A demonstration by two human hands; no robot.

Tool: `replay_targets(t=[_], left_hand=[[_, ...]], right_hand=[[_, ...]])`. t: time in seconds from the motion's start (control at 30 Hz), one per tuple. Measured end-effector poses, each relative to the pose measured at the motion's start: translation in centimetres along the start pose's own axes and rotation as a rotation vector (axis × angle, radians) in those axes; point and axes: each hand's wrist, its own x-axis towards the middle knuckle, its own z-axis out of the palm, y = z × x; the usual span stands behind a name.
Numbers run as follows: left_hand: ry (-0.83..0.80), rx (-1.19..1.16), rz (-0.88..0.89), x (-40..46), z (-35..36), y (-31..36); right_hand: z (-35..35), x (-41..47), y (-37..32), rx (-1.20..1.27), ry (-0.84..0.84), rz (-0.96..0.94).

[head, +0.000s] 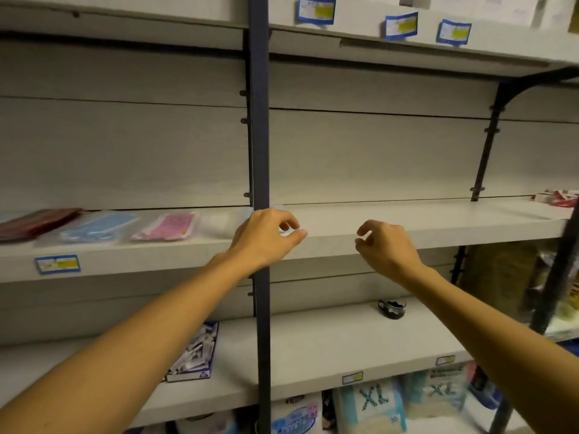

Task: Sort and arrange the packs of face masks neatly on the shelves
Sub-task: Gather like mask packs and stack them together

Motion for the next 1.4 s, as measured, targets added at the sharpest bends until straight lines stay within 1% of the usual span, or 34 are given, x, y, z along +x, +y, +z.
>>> replay_targets(t=[0.2, 0.4, 0.47, 0.57, 0.67, 0.77, 0.9, 1.03, 1.2, 1.3, 1.4], left_hand=[[-0.084, 0.062, -0.024, 3.1, 3.4, 3.0], [-0.051, 0.081, -0.027, 7.9, 6.9, 4.0], [-0.041, 0.122, -0.06, 9.8, 8.1, 3.8], [0.0, 0.221, -0.156, 12.5, 9.4, 2.7], [0.016, 0.271, -0.273, 14.2, 10.2, 1.2], [0.084, 0.312, -0.357, 15.1, 10.7, -0.3], [0.065, 0.471, -0.534, 15.3, 11.3, -1.4], [0.063, 0.529, -0.696, 15.9, 11.6, -2.9], [0.01, 0.574, -0.857, 16.3, 12.1, -4.0], [-0.093, 0.612, -0.971, 16.6, 11.8, -4.6], [-0.17, 0.525, -1.079, 16.7, 11.8, -5.5]], right_hand=[[-0.3, 1.8, 3.0, 0.052, 0.005, -0.004], [0.5, 6.3, 6.0, 0.087, 0.009, -0.007], [1.1, 8.3, 6.7, 0.091, -0.004, -0.012], [2.0, 11.0, 7.6, 0.094, -0.021, -0.053], [2.8, 13.3, 8.4, 0.102, -0.03, -0.088], [4.0, 15.3, 8.7, 0.127, -0.038, -0.143], [5.6, 17.7, 8.6, 0.125, -0.104, -0.241], [7.2, 20.0, 8.8, 0.151, -0.162, -0.314], [8.6, 22.7, 10.5, 0.186, -0.244, -0.364], [9.3, 24.3, 11.6, 0.217, -0.275, -0.386], [10.2, 25.5, 12.8, 0.245, -0.3, -0.402]])
